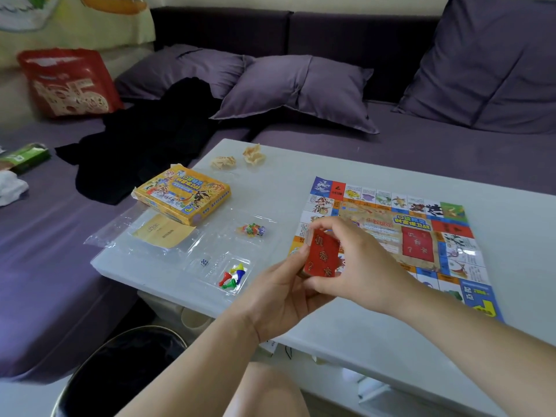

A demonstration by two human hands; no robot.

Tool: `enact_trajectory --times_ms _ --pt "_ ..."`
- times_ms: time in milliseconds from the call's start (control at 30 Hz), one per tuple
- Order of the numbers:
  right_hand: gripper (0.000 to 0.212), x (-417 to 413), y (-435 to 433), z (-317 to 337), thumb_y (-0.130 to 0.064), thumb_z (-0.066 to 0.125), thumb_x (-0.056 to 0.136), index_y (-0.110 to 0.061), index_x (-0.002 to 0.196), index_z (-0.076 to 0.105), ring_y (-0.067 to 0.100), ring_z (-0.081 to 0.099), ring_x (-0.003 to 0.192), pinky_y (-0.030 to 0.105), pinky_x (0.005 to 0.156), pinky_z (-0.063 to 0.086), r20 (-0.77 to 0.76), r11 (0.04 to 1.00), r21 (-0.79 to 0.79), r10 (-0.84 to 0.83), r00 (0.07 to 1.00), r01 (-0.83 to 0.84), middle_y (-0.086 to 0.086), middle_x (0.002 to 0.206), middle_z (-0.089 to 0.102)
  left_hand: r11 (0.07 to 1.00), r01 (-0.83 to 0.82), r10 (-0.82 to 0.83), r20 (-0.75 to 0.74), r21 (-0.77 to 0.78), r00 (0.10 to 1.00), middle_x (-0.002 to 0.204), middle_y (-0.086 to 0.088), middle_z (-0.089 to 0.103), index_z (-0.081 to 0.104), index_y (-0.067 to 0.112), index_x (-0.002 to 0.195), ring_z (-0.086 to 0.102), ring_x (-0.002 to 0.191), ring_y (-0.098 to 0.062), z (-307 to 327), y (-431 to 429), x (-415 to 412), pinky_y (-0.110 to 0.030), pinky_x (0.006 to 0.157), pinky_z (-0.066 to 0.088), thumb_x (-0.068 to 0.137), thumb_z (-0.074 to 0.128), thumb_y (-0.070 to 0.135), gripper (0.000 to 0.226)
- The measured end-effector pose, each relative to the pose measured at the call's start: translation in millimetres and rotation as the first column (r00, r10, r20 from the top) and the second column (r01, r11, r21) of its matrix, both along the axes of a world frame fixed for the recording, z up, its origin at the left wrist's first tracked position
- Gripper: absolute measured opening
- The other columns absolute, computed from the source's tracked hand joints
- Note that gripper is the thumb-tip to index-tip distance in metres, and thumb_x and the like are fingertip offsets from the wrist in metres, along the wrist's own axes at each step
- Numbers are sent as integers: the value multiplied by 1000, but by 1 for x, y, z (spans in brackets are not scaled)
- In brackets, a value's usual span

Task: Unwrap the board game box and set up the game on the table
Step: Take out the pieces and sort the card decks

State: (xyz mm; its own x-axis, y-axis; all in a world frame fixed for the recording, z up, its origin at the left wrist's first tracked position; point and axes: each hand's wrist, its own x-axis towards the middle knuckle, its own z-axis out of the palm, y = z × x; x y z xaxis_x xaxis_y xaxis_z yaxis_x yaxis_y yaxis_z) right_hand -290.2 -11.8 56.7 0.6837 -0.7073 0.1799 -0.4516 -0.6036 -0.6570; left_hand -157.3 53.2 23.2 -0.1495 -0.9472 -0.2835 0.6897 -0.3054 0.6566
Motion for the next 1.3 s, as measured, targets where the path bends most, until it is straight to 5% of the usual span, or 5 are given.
enact_trajectory --times_ms 233,500,933,1133,1300 --pt "49 8 -5 -7 -33 81 61 -32 98 48 3 58 87 23 71 50 -12 1000 9 -9 1000 9 -15 94 61 1000 4 -1 247 -13 969 93 -8 67 60 8 100 66 82 -20 -1 1 22 -33 83 54 85 51 35 32" --pt "36 14 6 -70 -39 70 69 -22 92 48 16 57 77 32 66 50 -466 999 38 42 884 -27 -6 88 57 943 -307 244 889 -125 388 106 0 65 57 22 94 63 88 -7 2 0 77 -33 90 47 95 50 26 8" --pt "47 19 8 -77 -55 61 76 -22 106 46 12 42 98 22 82 37 -514 989 -83 62 856 -122 -6 109 47 945 -290 227 944 -153 240 94 9 65 59 27 94 62 73 -15 -6 1 91 -23 65 48 95 51 24 9" --pt "35 53 -32 -30 -40 63 85 -18 111 57 11 50 105 24 87 38 -291 991 -110 41 956 -76 -6 111 54 944 -240 212 973 -228 -89 101 12 60 60 23 107 56 86 -11 -11 -14 120 -25 69 43 94 52 20 16" --pt "30 116 -85 -12 -17 48 95 -22 123 60 14 55 105 27 88 44 -521 958 -100 178 835 -267 -3 115 61 992 -116 -12 902 -43 -432 137 5 46 53 29 125 36 132 -23 -30 -36 142 -39 104 33 95 51 28 31"
